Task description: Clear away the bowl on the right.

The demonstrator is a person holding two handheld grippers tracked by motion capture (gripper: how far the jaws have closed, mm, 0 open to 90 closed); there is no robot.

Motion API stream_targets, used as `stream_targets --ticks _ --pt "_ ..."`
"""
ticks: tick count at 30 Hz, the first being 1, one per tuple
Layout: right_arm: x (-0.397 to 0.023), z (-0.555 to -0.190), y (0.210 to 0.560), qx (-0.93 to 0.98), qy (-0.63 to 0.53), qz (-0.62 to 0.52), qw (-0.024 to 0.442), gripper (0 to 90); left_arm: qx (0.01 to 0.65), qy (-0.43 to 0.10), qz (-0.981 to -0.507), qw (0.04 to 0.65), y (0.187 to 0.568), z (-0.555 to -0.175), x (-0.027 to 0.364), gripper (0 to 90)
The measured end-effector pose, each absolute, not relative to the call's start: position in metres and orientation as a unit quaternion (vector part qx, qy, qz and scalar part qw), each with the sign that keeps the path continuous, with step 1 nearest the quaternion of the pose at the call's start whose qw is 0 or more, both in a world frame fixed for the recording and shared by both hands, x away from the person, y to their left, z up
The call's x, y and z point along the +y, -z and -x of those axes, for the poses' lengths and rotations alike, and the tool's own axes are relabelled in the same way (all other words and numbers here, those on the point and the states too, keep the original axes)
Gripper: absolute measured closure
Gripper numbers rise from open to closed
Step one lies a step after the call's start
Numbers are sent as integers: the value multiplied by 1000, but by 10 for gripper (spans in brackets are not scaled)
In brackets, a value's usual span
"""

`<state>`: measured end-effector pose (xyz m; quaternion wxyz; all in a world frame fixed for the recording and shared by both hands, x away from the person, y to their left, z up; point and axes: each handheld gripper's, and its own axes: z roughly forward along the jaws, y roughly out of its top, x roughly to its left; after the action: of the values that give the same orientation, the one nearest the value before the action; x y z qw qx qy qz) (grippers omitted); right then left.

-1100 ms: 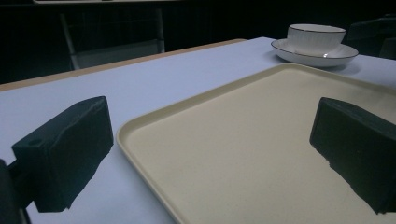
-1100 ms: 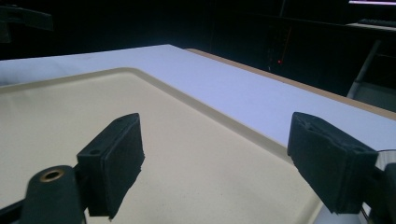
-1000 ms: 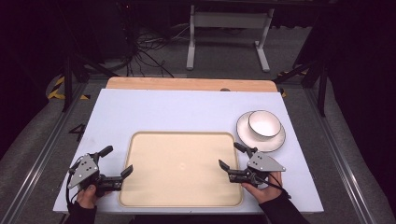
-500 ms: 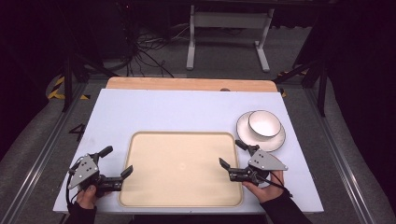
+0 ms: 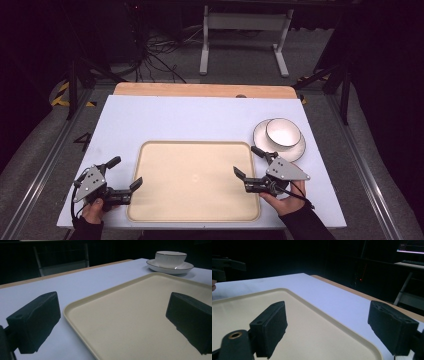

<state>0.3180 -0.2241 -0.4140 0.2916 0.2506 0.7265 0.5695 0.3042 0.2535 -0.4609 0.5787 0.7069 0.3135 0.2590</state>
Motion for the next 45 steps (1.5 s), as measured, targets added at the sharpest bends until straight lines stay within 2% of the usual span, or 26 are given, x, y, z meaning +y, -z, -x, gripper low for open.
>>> stream_targets --ticks 12,45 --pt "-234 -323 405 724 -556 -274 302 149 313 -260 -709 576 461 -304 253 1" --pt "-292 -339 388 686 -521 -363 356 145 316 -262 -709 573 461 -304 253 1"
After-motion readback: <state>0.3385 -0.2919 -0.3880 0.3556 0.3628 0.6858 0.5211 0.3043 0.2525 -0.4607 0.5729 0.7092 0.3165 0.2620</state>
